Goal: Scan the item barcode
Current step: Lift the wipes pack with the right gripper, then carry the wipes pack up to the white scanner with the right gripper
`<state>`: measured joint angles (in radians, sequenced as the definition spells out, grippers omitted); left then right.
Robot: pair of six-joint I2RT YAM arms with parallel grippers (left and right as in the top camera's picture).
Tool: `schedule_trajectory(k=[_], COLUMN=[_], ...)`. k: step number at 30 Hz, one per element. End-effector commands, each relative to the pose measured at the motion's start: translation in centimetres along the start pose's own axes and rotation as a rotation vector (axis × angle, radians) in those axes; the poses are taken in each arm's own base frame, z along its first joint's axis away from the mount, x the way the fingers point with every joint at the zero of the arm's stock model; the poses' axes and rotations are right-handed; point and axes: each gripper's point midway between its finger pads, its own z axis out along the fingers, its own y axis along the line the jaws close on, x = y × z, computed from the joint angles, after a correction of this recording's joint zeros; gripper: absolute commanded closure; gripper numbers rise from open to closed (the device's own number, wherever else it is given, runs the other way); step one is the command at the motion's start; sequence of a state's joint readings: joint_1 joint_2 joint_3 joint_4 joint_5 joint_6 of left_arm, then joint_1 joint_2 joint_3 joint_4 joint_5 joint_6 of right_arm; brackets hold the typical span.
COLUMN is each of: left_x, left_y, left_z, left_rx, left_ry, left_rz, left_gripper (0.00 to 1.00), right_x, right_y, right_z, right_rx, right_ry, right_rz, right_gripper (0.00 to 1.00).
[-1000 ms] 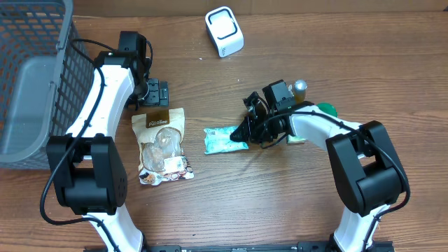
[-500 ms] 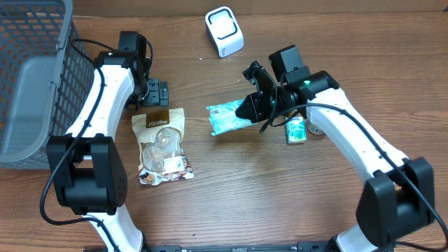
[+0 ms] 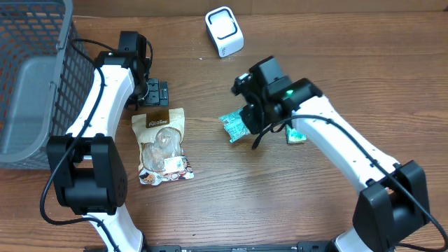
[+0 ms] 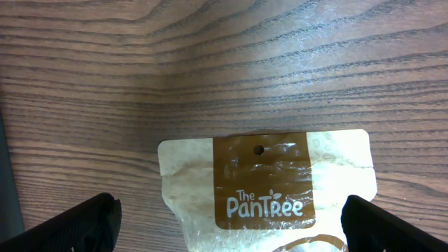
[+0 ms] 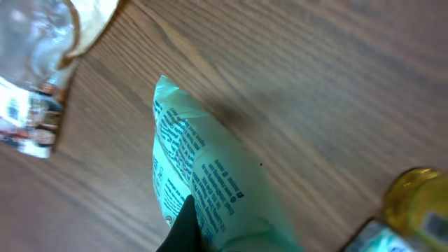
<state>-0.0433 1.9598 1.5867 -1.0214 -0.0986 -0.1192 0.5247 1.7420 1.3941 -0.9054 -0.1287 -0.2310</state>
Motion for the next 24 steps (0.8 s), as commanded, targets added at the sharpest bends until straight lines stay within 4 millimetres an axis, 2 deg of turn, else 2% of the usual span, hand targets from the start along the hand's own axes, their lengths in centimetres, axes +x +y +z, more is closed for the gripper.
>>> schedule_trajectory(k=[1,7,14,24], left_x=[-0.7,-0.7,-0.7,-0.7], left_y=[0.3,0.3,0.3,0.3], left_z=[-1.0,-1.0,-1.0,-1.0], left_rx=[-0.006,-0.006,-0.006,-0.006], left_ry=[-0.033,-0.033,-0.033,-0.033], left_rz=[0.015,0.015,0.015,0.015], left_gripper=[0.0,0.0,0.0,0.01], right_x=[-0.9,-2.1,-5.1,-10.9], right_y=[-0.8,-1.4,-1.6,-1.5], right_z=[-0.8,-1.3,-3.2,-11.3], right_rx=[0.157,0.33,0.376,0.421], right_ry=[-0.008,-0.005,-0.097,-0.263], right_rz=[-0.142,-0.32,-0.317,-0.292], right_gripper=[0.96,0.96,0.96,0.97])
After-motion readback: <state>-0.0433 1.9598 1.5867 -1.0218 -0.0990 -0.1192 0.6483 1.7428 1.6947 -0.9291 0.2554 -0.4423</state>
